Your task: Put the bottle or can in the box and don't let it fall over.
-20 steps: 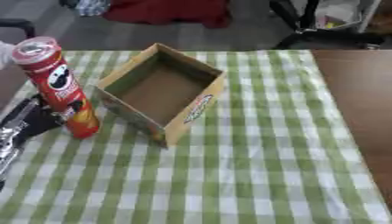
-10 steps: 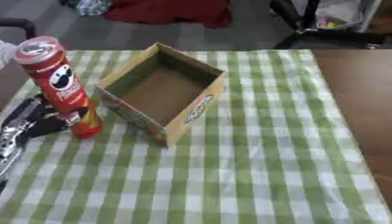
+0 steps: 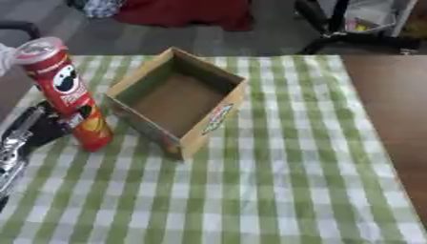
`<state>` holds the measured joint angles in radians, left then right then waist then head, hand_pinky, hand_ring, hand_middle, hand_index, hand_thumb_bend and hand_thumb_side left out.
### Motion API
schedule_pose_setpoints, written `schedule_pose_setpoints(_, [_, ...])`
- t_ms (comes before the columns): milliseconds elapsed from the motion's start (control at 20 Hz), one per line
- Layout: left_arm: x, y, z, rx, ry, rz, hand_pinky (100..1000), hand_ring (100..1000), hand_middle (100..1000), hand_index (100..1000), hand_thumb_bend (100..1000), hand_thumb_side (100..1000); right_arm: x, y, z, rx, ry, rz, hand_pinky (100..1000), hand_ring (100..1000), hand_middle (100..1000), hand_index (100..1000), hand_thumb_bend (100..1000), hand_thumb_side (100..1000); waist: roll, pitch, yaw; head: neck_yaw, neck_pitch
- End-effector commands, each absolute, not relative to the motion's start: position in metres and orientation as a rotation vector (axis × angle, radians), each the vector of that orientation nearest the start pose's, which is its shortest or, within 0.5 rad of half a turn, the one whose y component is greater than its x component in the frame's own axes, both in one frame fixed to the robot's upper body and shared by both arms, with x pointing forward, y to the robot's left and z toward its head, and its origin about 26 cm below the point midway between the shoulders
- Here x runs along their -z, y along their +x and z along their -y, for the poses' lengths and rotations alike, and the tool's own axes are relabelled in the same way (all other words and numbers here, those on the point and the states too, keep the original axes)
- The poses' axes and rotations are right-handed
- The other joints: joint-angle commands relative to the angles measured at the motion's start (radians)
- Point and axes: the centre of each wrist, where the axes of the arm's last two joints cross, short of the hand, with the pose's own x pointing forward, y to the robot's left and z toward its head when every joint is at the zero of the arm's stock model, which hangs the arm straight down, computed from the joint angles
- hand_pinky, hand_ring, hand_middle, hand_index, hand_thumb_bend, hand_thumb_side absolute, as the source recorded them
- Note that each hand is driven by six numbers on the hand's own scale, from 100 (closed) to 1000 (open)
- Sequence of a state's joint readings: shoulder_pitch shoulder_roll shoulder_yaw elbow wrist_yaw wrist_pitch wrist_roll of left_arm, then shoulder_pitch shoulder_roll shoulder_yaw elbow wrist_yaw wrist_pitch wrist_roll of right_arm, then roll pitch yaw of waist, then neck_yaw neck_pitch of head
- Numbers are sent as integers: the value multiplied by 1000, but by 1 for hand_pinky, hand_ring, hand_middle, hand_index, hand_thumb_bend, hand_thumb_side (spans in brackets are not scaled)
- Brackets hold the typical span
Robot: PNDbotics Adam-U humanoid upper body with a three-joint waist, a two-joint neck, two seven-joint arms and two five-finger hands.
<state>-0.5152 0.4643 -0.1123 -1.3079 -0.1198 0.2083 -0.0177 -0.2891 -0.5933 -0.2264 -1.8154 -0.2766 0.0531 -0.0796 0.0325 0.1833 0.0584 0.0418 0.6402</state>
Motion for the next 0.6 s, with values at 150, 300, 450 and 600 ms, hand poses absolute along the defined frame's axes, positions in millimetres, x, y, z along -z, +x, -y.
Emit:
schedule_pose_setpoints(150, [-137,402,-308,532,496,1593,933,989,871,885,443,528,-229,308,376,-152,-379,2132,865,873,825,927,100,532,-2,-14,0,5,-11])
schedule_pose_setpoints(300, [-137,403,-306,538,497,1591,927,981,860,869,442,474,-229,308,376,-151,-378,2132,865,873,825,927,100,532,-1,-13,-1,7,-11])
schedule_pose_setpoints(450, [-136,403,-304,532,492,1590,916,944,818,852,444,438,-228,308,376,-149,-377,2130,865,873,826,928,100,532,-1,-13,-1,7,-12])
schedule_pose_setpoints(600, [-134,403,-304,521,487,1587,919,892,788,833,444,411,-228,308,376,-147,-377,2129,865,873,826,928,100,532,-1,-13,-2,7,-12])
